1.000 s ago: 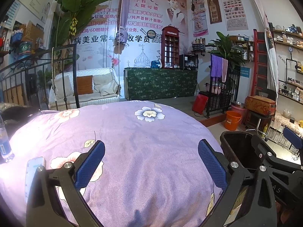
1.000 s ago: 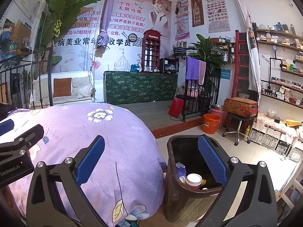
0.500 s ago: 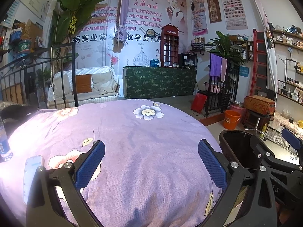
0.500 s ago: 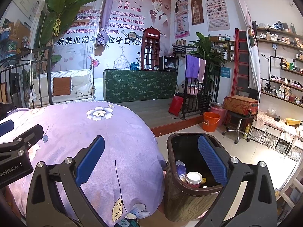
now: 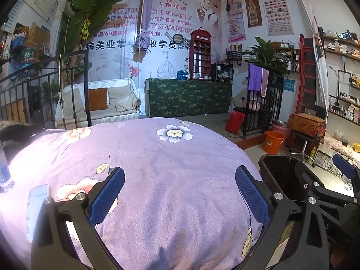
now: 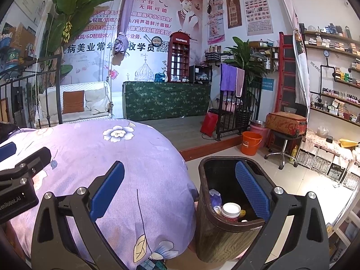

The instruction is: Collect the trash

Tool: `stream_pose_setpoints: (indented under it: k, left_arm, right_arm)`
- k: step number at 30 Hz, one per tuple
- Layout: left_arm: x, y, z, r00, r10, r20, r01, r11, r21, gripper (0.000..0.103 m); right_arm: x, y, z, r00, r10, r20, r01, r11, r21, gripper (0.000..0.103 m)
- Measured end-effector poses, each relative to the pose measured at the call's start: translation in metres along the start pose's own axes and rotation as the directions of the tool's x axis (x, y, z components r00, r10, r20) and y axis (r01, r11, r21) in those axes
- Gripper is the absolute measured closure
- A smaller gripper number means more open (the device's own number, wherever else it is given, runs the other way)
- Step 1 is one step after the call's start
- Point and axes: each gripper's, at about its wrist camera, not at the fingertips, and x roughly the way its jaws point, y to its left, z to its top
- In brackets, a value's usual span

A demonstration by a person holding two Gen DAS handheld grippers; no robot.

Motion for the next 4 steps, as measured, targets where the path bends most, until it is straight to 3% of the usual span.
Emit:
stream_pose_setpoints:
  k: [4]
  left_arm:
    - [0.0001, 0.0008, 0.0008, 1.000, -0.003, -0.003, 0.003, 1.000, -0.003, 0.006]
  right_arm:
    - [0.0003, -0.0036, -0.0005, 1.000, -0.005, -0.004, 0.005, 1.000, 0.004, 0.006]
